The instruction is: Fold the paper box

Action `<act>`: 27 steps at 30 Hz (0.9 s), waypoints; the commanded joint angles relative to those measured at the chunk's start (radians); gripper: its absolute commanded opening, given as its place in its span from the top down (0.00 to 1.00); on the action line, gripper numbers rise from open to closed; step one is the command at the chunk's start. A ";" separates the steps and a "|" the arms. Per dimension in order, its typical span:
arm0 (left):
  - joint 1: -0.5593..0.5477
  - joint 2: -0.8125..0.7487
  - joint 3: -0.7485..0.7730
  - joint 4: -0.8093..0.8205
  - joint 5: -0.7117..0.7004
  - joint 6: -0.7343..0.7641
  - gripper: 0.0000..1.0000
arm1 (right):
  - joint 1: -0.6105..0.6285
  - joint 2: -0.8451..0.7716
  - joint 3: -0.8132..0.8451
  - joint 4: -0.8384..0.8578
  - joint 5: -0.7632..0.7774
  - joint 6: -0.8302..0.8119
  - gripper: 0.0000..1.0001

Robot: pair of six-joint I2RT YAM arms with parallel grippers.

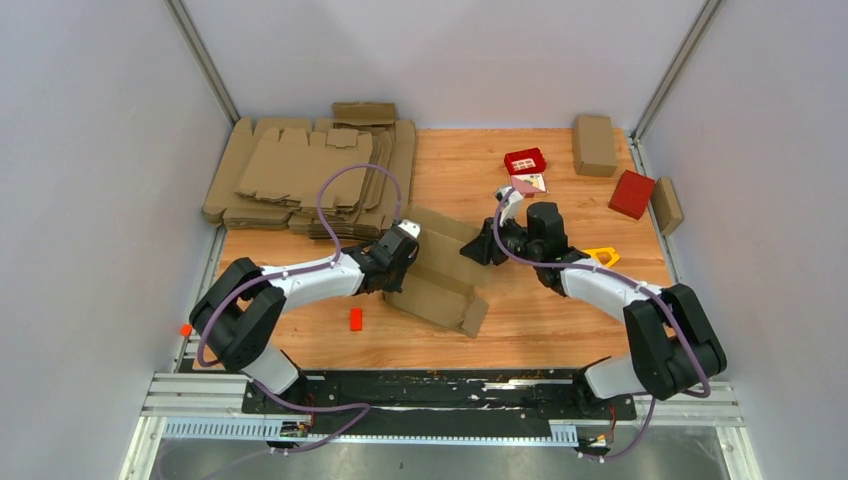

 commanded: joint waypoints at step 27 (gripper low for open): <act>0.007 -0.204 -0.179 0.235 -0.122 -0.200 1.00 | 0.053 -0.460 -0.285 -0.244 0.299 0.368 0.00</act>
